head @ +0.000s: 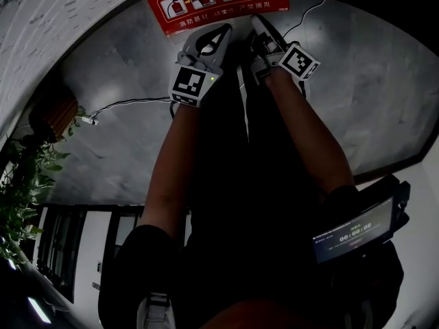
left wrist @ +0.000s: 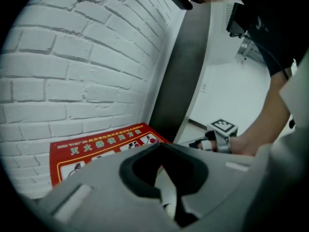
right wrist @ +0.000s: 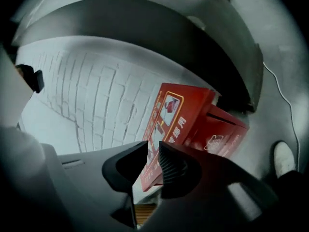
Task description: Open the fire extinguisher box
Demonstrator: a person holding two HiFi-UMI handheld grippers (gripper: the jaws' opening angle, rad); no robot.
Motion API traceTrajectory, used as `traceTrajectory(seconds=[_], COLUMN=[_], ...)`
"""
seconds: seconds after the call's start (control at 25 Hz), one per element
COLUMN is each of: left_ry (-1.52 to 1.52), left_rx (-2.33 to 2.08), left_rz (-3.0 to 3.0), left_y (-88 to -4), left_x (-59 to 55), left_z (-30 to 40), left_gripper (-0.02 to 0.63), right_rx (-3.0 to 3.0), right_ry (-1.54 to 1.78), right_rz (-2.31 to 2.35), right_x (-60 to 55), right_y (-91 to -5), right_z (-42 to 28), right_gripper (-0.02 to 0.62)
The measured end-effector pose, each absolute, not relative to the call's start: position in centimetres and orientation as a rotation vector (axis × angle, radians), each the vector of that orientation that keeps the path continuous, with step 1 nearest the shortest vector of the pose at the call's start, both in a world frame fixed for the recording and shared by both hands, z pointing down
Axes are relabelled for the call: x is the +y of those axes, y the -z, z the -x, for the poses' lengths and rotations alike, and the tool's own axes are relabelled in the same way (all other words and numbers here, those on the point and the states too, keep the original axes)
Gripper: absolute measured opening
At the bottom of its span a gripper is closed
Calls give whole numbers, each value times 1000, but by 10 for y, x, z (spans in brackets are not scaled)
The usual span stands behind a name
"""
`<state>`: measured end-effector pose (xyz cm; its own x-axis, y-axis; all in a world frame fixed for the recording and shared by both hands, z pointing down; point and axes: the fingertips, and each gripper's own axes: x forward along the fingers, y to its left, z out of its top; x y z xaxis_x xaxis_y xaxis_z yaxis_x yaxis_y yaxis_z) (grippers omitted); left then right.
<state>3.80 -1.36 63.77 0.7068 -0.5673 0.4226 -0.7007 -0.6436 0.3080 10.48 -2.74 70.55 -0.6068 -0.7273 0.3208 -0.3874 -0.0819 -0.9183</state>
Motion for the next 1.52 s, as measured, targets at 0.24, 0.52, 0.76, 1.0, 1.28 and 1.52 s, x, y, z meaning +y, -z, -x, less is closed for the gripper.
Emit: traceTrajectory(seconds=[0.24,0.52,0.76,1.0,1.28,1.52], left_ry=[-379,-373,-376,-383,-377,-376], left_rx=[-979,-992,-1004,-995,-1023,-1039], left_rz=[-2460,-2444,-2424,-2425,-2414,-2435], left_y=[-634,-637,-641,-640,-644,-641], left_x=[-15,-12,-8,-2,-5,-7], left_z=[-42,-40,-36,-37,-33,-35], left_gripper=[5,5,5,5,5,4], right_rx=[1635,1608,1597,1591,1589,1574], right_ry=[1846,1899,1919,1913,1902,1894], right_rz=[1340,1327,1308,1338,1313,1273], right_x=[-16,-15,-21,-28,-29,-27], right_y=[-741,-760,-767,-766,-757,-735], right_z=[-121,-115,-112,-120,-119,-119], right_gripper=[103,135,141,114,99,87])
